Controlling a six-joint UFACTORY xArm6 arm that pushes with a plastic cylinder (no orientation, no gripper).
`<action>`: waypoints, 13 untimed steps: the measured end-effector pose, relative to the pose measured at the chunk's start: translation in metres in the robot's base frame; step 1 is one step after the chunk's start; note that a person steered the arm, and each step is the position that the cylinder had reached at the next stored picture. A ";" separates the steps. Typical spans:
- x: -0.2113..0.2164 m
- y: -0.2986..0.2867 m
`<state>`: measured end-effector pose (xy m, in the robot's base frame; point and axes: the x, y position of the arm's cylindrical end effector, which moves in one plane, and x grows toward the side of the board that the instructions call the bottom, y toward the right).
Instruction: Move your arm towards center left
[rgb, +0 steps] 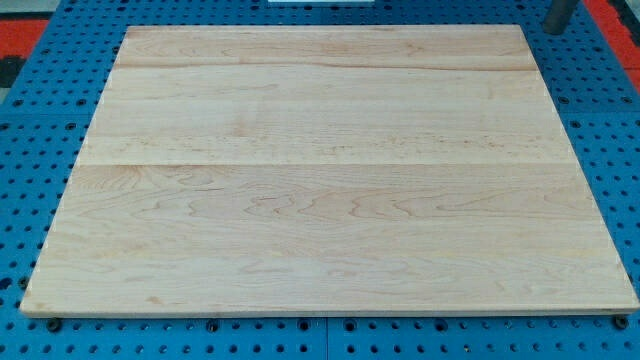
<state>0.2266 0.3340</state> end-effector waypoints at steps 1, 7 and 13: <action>0.114 -0.042; 0.208 -0.271; 0.112 -0.258</action>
<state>0.3389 0.0758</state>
